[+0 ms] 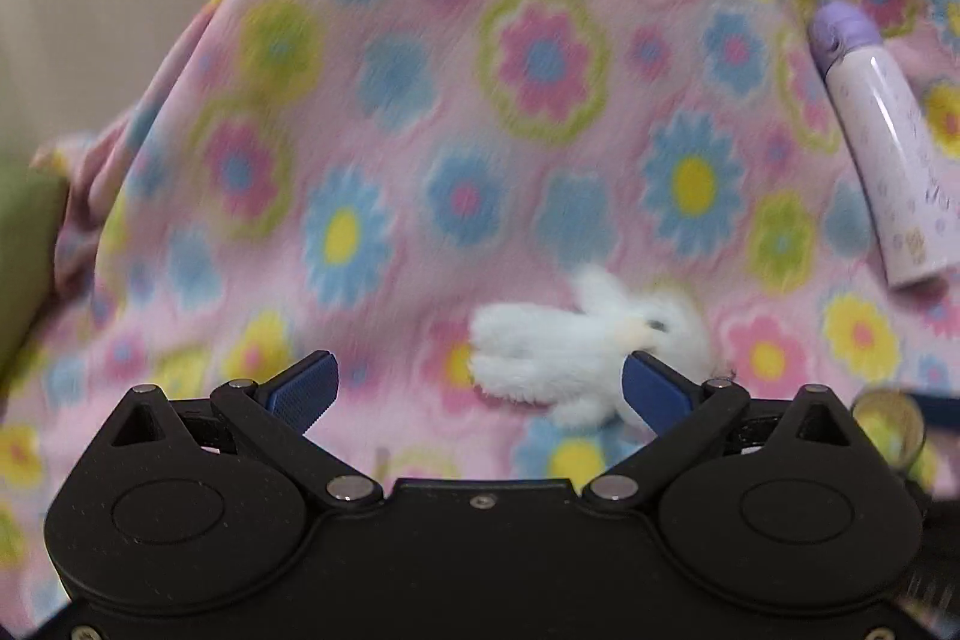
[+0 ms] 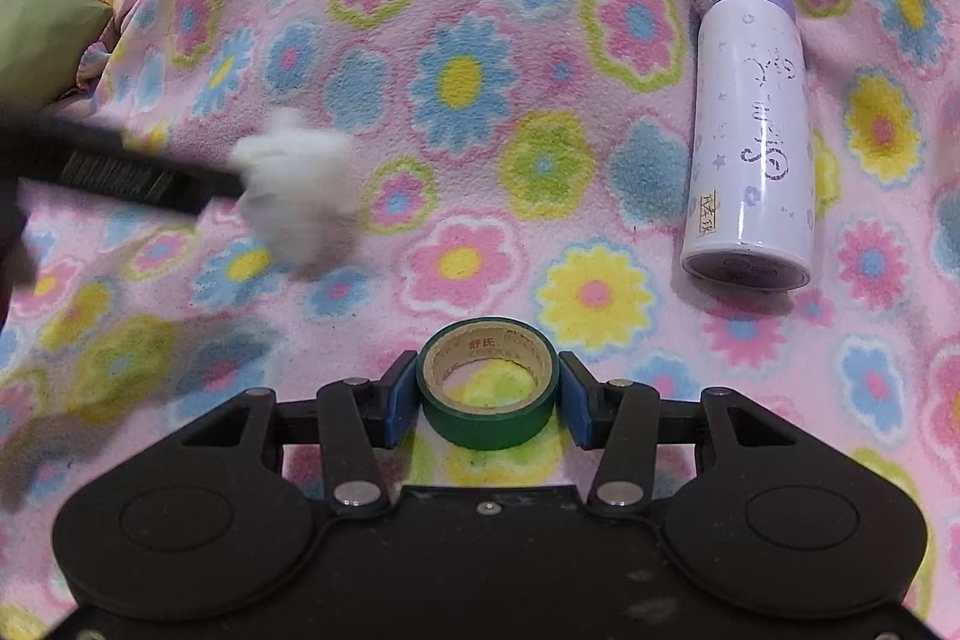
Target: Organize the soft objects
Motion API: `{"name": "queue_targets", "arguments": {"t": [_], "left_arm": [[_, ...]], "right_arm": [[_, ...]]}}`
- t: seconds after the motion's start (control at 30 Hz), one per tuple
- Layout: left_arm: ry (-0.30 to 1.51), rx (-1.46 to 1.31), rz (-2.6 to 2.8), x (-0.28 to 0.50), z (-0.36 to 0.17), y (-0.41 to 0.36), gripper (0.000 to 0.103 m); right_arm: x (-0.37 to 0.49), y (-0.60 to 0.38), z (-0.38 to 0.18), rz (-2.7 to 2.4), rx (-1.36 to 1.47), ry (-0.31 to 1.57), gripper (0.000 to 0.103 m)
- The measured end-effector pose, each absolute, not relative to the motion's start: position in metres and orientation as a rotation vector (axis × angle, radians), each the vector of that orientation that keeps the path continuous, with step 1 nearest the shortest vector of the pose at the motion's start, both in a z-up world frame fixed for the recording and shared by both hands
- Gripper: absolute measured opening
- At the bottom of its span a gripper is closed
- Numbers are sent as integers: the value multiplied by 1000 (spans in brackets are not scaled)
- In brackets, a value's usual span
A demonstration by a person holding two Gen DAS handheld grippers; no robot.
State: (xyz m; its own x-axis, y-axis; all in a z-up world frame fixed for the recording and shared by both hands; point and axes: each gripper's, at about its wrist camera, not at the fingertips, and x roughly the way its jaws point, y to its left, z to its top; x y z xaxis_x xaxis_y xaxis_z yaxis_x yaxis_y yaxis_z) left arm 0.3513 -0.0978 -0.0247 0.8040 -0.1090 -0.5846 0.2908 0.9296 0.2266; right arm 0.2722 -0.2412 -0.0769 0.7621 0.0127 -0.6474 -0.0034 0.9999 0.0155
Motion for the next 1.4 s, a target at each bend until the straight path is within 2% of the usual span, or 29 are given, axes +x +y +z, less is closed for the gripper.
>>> {"name": "queue_targets", "arguments": {"t": [0.77,1.4], "left_arm": [[716,152,-269,366,-44,-131,99],[860,65,-163,426,-69,-157,97]], "right_arm": [[273,-243,-77,6,30,704,48],[274,-243,-78,6,33,704,48]]}}
